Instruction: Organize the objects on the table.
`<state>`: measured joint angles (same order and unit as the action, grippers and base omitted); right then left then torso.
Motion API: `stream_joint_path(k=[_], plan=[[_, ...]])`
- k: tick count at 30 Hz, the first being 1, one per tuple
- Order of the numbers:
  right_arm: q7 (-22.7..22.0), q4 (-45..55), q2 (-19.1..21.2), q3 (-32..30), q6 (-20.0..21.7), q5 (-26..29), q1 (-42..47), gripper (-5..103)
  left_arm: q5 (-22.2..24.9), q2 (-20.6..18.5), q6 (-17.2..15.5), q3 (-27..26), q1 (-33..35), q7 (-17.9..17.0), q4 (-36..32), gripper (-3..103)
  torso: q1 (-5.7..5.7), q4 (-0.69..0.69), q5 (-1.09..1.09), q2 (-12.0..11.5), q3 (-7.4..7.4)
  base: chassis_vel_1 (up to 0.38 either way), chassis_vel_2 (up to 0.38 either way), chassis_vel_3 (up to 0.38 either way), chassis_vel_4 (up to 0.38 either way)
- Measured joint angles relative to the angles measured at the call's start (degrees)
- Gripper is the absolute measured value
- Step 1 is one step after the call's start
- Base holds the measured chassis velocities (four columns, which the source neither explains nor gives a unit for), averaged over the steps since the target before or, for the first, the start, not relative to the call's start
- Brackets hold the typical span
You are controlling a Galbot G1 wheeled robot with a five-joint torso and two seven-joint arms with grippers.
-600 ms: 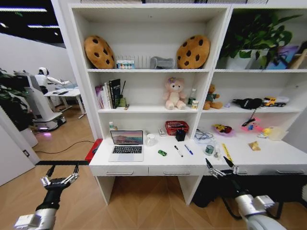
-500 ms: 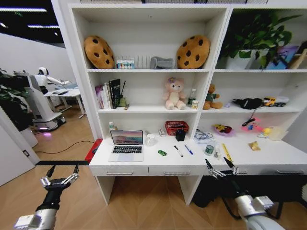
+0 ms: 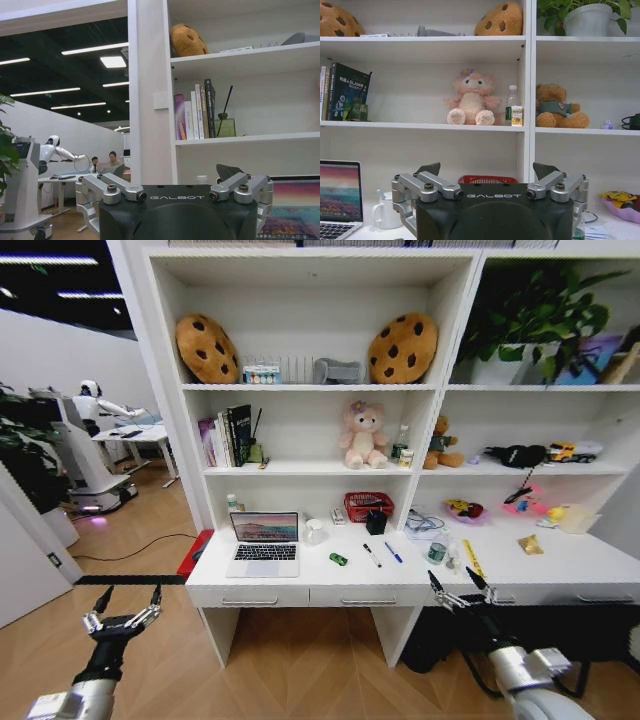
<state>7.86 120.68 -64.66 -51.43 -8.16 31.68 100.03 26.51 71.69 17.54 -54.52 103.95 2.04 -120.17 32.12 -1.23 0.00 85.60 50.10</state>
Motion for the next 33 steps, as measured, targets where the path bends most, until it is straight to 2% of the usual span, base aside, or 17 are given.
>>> stream_joint_path(k=[16, 22, 25, 26, 32, 33], plan=[[0.0, 0.1, -0.6, 0.2, 0.2, -0.2, 0.0, 100, -0.9, 0.3, 0.4, 0.2, -0.3, 0.2, 0.6, 100, -0.03, 0.0, -0.01, 0.0, 0.0, -0.028, 0.025, 0.023, -0.028], [-0.1, -0.2, -0.6, 0.2, 0.2, -0.3, -0.1, 100, -0.9, 0.3, 0.8, 0.4, -0.6, 0.2, 0.6, 100, -0.01, 0.0, 0.02, 0.0, 0.0, -0.187, 0.176, 0.174, -0.171], [-0.2, -0.2, -0.6, 0.2, 0.3, -0.3, -0.2, 100, -0.8, 0.3, 0.9, 0.4, -0.6, 0.3, 0.7, 100, 0.0, -0.03, -0.04, 0.0, 0.0, -0.251, 0.217, 0.235, -0.233], [-0.2, -0.2, -0.6, 0.2, 0.3, -0.3, -0.2, 100, -0.8, 0.3, 0.9, 0.4, -0.6, 0.3, 0.7, 100, 0.0, 0.01, 0.03, 0.0, 0.0, -0.238, 0.25, 0.24, -0.233], [-0.5, -0.2, -0.7, 0.4, 0.3, -0.6, -0.4, 100, -0.8, 0.3, 1.2, 0.4, -0.7, 0.3, 1.2, 100, 0.01, -0.01, 0.02, 0.0, 0.0, -0.272, 0.281, 0.276, -0.27], [-0.5, -0.2, -0.7, 0.4, 0.3, -0.7, -0.5, 100, -0.8, 0.4, 1.3, 0.4, -0.6, 0.3, 1.2, 100, 0.01, 0.02, 0.01, 0.0, 0.01, -0.294, 0.294, 0.317, -0.301]])
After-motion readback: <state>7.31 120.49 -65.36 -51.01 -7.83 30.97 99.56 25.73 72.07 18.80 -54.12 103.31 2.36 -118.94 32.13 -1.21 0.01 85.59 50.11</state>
